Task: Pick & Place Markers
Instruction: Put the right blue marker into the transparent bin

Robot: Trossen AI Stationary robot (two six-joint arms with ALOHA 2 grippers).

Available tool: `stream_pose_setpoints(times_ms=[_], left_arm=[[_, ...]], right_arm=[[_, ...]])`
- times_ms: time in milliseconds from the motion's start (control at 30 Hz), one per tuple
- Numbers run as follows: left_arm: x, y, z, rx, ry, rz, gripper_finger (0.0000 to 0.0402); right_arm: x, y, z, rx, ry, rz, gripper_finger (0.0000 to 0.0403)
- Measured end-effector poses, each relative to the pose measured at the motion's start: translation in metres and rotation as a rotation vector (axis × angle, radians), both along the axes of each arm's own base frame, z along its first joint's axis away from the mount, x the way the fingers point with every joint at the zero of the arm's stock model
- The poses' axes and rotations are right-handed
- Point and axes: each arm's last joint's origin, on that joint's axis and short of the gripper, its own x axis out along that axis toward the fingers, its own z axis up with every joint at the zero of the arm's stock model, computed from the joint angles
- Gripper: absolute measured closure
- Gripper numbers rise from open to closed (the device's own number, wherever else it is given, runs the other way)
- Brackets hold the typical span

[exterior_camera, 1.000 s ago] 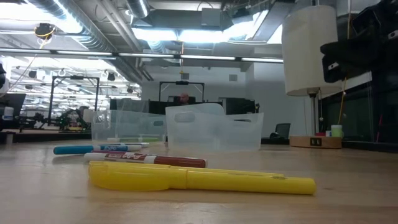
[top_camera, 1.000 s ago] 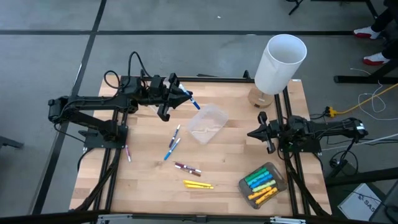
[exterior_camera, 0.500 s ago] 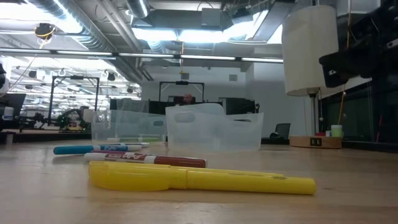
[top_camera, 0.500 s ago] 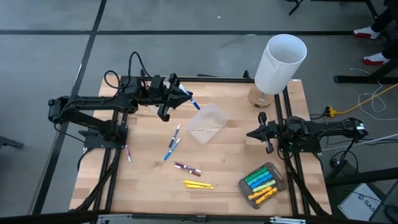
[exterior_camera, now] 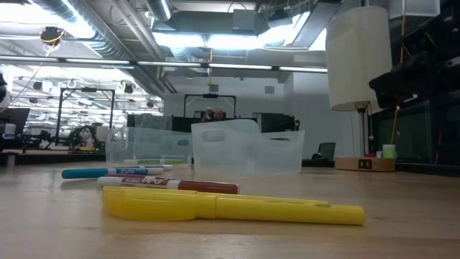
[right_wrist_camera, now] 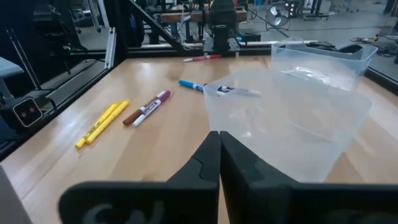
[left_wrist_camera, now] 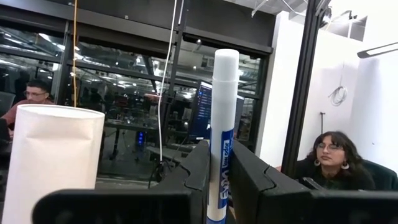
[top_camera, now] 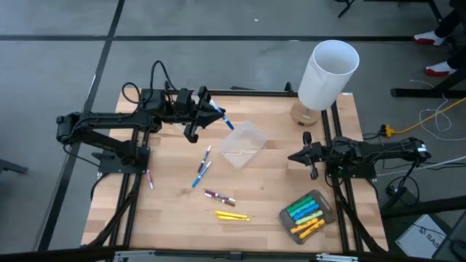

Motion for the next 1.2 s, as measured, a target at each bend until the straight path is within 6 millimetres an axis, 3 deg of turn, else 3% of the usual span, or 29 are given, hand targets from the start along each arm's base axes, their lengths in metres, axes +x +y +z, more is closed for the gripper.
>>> stream_pose_setpoints(times_ms=[467, 1200], left_arm=[[0.000, 0.007, -0.001, 0.027, 0.009, 0.122, 0.0369], [-0.018, 0.075, -0.046, -0.072, 0.471, 0.373, 0.0369]], right_arm=[[0.000, -0.001, 0.001, 0.008, -0.006, -0.040, 0.0364], [0.000, -0.001, 0.001, 0.008, -0.006, -0.039, 0.0363]])
